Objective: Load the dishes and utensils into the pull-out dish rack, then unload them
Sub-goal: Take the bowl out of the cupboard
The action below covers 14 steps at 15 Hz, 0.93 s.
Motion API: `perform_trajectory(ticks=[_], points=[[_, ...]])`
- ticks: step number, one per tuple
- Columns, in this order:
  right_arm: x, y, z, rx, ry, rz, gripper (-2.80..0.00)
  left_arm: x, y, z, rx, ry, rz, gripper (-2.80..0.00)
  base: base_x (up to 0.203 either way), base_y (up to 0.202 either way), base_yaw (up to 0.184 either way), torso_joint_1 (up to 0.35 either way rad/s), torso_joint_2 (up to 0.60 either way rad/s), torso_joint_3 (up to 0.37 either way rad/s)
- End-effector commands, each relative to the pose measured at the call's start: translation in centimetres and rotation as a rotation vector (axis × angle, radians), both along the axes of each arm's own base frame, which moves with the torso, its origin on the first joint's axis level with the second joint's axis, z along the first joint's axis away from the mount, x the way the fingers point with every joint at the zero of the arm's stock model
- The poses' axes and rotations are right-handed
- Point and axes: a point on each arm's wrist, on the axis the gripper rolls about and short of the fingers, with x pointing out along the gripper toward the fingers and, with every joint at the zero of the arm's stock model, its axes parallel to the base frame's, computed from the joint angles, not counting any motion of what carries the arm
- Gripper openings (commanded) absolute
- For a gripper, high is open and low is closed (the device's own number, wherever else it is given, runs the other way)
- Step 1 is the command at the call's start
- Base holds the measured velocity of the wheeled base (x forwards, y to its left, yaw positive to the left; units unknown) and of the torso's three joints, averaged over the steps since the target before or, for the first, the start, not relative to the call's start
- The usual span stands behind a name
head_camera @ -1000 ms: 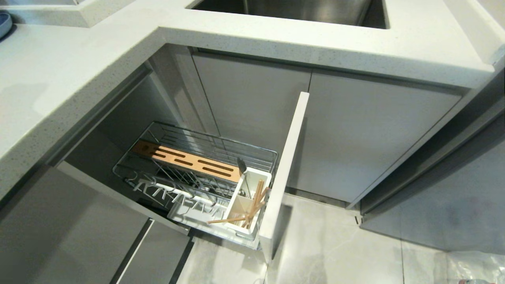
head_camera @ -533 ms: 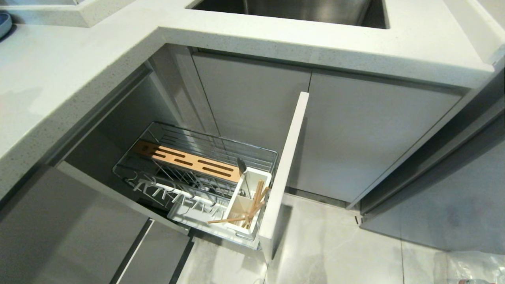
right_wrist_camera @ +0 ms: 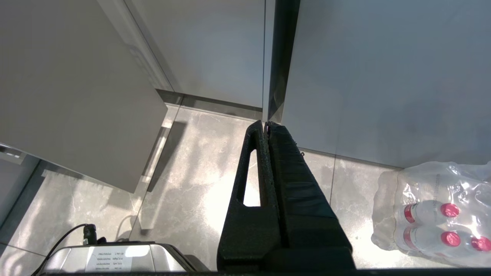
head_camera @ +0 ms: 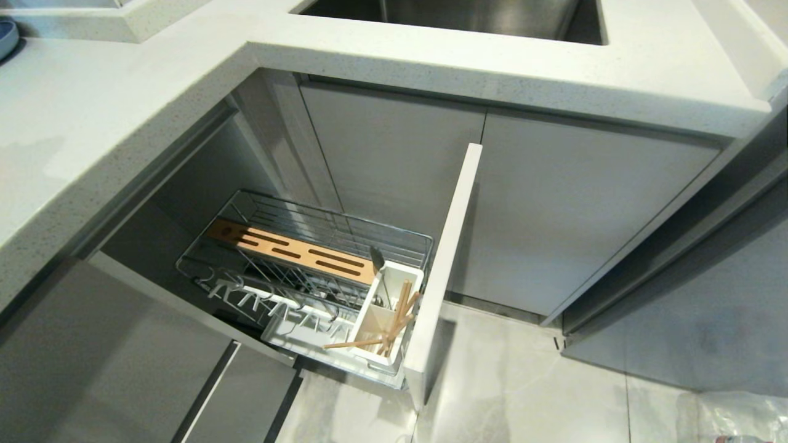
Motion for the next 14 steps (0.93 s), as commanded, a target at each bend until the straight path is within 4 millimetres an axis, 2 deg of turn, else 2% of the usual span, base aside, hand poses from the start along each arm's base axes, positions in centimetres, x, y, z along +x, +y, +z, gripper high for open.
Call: perform_trajectory(ticks=[1,6,7,14], points=[[0.01,0.00,-0.04,0.000,0.001,0.000,-2.80,-0.03,0.00,-0.07,-0.002,0.008,0.002,-2.80,0.000,0.000,0.000,0.000,0.00,0.000],[0.01,0.00,-0.04,0.000,0.001,0.000,-2.80,-0.11,-0.03,0.04,0.004,-0.003,0.009,-2.80,0.000,0.000,0.000,0.000,0.00,0.000],[0.01,0.00,-0.04,0.000,0.001,0.000,-2.80,-0.13,-0.02,0.04,0.009,0.000,0.015,0.00,0.000,0.000,0.000,0.000,0.00,0.000],[0.01,0.00,-0.04,0.000,0.001,0.000,-2.80,-0.18,-0.03,0.16,0.014,-0.014,0.024,0.00,0.000,0.000,0.000,0.000,0.00,0.000]])
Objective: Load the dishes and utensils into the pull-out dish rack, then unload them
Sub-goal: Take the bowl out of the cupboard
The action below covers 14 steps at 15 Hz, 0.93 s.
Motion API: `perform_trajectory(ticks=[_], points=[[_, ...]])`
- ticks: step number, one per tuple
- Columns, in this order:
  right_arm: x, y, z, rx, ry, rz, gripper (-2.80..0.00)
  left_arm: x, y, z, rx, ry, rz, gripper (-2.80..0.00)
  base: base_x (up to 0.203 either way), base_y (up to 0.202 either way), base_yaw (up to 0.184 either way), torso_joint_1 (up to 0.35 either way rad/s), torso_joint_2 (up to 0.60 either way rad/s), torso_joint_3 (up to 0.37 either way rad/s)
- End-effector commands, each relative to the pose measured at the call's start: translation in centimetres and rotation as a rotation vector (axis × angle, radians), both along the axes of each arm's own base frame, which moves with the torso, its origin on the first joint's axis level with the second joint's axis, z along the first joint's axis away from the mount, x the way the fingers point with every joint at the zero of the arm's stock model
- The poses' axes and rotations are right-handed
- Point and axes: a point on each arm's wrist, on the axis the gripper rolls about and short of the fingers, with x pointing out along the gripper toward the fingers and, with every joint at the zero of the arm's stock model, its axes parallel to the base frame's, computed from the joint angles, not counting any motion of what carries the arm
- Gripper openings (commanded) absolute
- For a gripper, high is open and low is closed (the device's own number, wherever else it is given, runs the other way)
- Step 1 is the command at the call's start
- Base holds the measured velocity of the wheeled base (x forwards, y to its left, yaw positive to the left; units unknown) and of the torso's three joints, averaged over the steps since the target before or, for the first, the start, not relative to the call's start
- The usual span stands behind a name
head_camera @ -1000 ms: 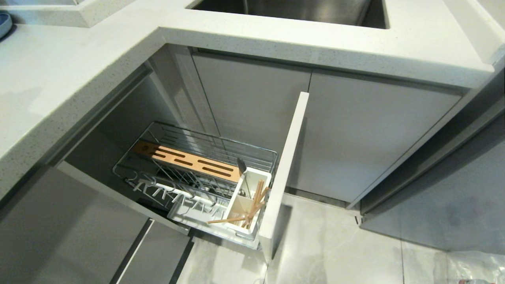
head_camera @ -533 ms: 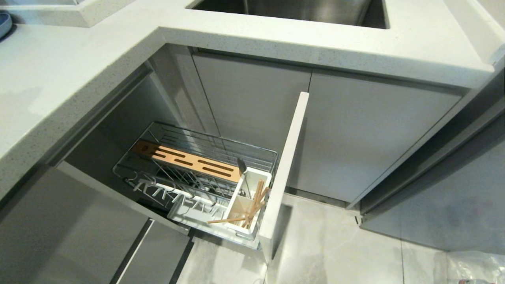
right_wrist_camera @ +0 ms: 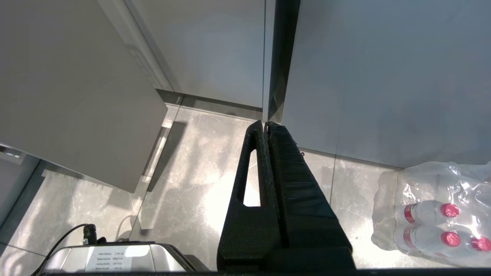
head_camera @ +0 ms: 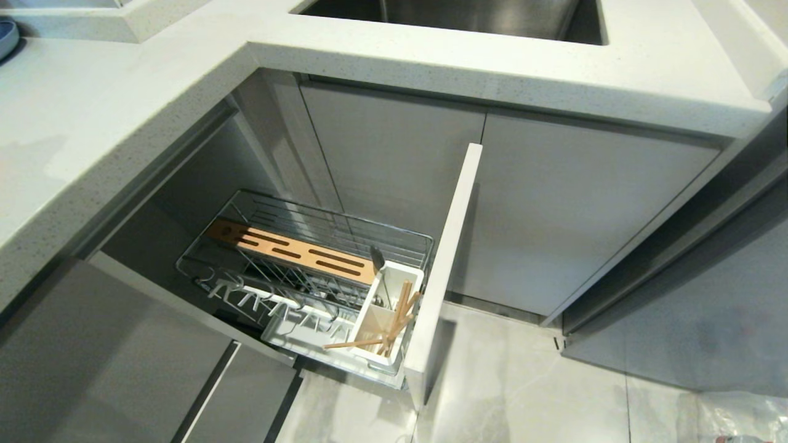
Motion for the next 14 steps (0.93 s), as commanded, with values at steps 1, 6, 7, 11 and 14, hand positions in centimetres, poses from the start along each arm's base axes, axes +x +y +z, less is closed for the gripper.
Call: perform_trajectory(ticks=[1,6,7,11,14], points=[[0.0,0.0,0.0,0.001,0.001,0.000,-2.80,-0.2,-0.1,0.2,0.007,-0.014,0.008,0.00,0.000,0.000,0.000,0.000,0.00,0.000],[0.0,0.0,0.0,0.001,0.001,0.000,-2.80,-1.8,-1.1,2.1,0.066,-0.222,0.028,0.00,0.000,0.000,0.000,0.000,0.00,0.000],[0.0,0.0,0.0,0.001,0.001,0.000,-2.80,-2.3,-1.6,2.5,0.066,-0.272,0.019,0.00,0.000,0.000,0.000,0.000,0.00,0.000],[0.0,0.0,0.0,0.001,0.001,0.000,-2.80,-4.6,-3.3,3.5,0.055,-0.414,-0.014,-2.80,0.000,0.000,0.000,0.000,0.00,0.000],[0.0,0.0,0.0,0.001,0.001,0.000,-2.80,-7.5,-5.3,4.2,-0.035,-0.599,-0.096,-2.80,0.000,0.000,0.000,0.000,0.00,0.000]])
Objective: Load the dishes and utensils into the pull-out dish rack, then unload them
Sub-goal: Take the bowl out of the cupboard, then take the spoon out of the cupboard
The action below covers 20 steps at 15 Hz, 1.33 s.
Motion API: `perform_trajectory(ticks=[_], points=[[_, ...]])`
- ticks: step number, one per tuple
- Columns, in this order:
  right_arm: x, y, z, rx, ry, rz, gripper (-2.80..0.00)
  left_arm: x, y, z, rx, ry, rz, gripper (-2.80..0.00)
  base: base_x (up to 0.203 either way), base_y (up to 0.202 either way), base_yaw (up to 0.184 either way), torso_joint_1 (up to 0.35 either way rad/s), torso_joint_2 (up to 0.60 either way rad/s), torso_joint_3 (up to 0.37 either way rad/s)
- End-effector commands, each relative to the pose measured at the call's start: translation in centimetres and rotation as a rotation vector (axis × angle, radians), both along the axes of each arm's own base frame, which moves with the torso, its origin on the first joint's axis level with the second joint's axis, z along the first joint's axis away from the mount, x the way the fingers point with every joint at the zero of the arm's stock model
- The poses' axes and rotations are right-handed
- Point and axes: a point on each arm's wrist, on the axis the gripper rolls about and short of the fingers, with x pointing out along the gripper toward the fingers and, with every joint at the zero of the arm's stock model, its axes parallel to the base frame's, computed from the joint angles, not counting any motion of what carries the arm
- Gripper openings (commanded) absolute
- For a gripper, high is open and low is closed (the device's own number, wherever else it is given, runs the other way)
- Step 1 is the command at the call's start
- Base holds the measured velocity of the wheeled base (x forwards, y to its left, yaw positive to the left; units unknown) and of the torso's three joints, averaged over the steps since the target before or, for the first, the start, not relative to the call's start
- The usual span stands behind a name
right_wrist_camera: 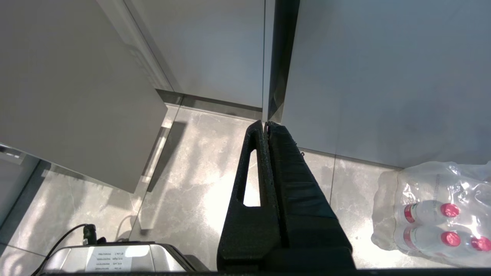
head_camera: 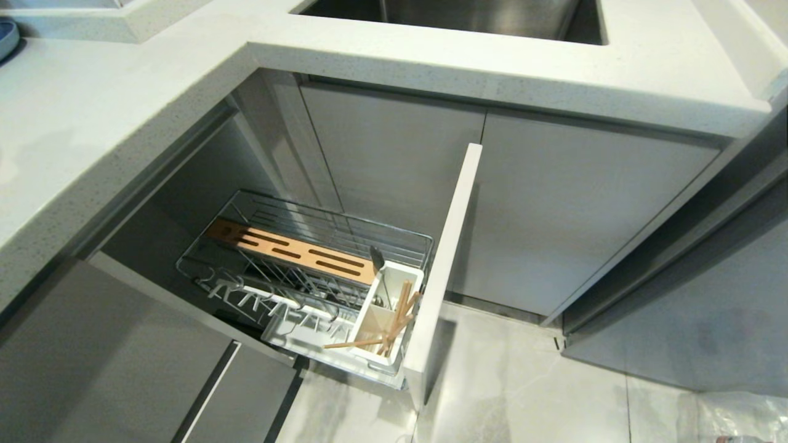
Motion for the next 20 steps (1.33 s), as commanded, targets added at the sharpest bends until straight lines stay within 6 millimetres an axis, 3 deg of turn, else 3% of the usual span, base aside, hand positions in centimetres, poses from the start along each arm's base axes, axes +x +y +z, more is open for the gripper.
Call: perform_trajectory(ticks=[1,5,8,12,16,20], points=[[0.0,0.0,0.0,0.000,0.001,0.000,-2.80,-2.4,-1.1,0.3,-0.041,-0.102,-0.075,-2.80,0.000,0.000,0.000,0.000,0.00,0.000],[0.0,0.0,0.0,0.000,0.001,0.000,-2.80,-3.4,-2.3,0.5,-0.277,-0.309,-0.320,-2.80,0.000,0.000,0.000,0.000,0.00,0.000],[0.0,0.0,0.0,0.000,0.001,0.000,-2.80,-2.2,-3.5,0.5,-0.495,-0.367,-0.500,-2.80,0.000,0.000,0.000,0.000,0.00,0.000],[0.0,0.0,0.0,0.000,0.001,0.000,-2.80,4.4,-8.2,-0.9,-0.664,-0.227,-0.611,-2.80,0.000,0.000,0.000,0.000,0.00,0.000],[0.0,0.0,0.0,0.000,0.001,0.000,-2.80,10.2,-14.1,-4.0,-0.723,-0.036,-0.626,-2.80,0.000,0.000,0.000,0.000,0.00,0.000],[0.0,0.0,0.0,0.000,0.001,0.000,-2.80,14.3,-17.9,-7.7,-0.790,0.138,-0.617,-2.80,0.000,0.000,0.000,0.000,0.00,0.000]])
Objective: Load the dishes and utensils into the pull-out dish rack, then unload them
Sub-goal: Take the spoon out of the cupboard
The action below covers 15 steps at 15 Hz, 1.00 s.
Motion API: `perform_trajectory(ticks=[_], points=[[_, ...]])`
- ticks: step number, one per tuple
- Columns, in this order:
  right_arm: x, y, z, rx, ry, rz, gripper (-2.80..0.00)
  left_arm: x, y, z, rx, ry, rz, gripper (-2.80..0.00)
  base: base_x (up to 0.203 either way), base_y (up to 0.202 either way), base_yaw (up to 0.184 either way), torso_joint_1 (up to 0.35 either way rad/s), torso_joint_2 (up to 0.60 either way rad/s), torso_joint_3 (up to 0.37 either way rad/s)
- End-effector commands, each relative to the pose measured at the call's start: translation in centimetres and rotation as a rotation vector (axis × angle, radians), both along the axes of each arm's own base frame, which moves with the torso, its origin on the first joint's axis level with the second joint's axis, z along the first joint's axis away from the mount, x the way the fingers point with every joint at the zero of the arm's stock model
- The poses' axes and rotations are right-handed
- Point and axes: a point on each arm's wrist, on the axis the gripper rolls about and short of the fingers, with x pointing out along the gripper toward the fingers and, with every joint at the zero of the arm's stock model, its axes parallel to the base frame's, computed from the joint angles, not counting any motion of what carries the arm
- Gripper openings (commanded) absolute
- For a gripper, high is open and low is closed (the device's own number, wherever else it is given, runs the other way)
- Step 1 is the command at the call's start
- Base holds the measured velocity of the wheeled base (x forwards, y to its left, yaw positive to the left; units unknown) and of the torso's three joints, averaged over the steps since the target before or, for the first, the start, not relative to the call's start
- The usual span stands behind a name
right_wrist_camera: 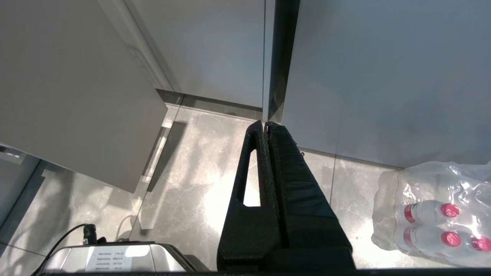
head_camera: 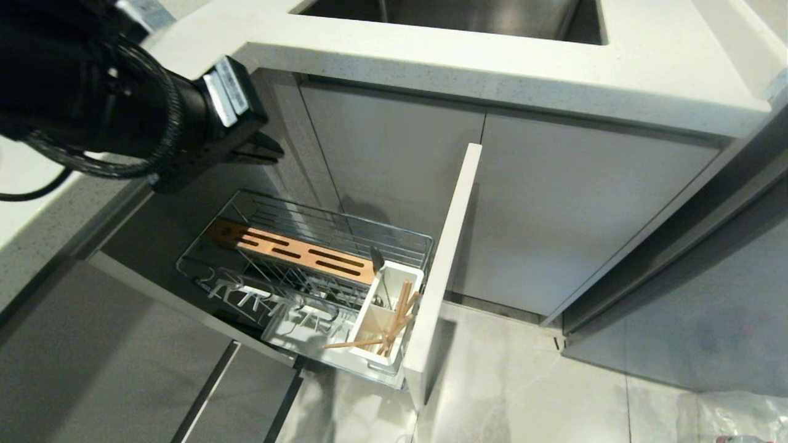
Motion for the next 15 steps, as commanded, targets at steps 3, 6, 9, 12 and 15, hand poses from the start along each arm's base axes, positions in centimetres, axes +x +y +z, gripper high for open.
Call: perform_trajectory(ticks=[3,6,9,12,15], points=[[0.0,0.0,0.0,0.000,0.001,0.000,-2.80,4.2,-3.1,-4.8,0.049,0.193,-0.057,-2.80,0.000,0.000,0.000,0.000,0.00,0.000],[0.0,0.0,0.0,0.000,0.001,0.000,-2.80,6.7,-4.3,-7.4,0.087,0.270,-0.059,-2.80,0.000,0.000,0.000,0.000,0.00,0.000],[0.0,0.0,0.0,0.000,0.001,0.000,-2.80,8.7,-5.3,-10.0,0.124,0.339,-0.052,-2.80,0.000,0.000,0.000,0.000,0.00,0.000],[0.0,0.0,0.0,0.000,0.001,0.000,-2.80,10.5,-5.9,-11.8,0.127,0.383,-0.062,-2.80,0.000,0.000,0.000,0.000,0.00,0.000],[0.0,0.0,0.0,0.000,0.001,0.000,-2.80,11.5,-6.0,-12.2,0.109,0.389,-0.069,-2.80,0.000,0.000,0.000,0.000,0.00,0.000]])
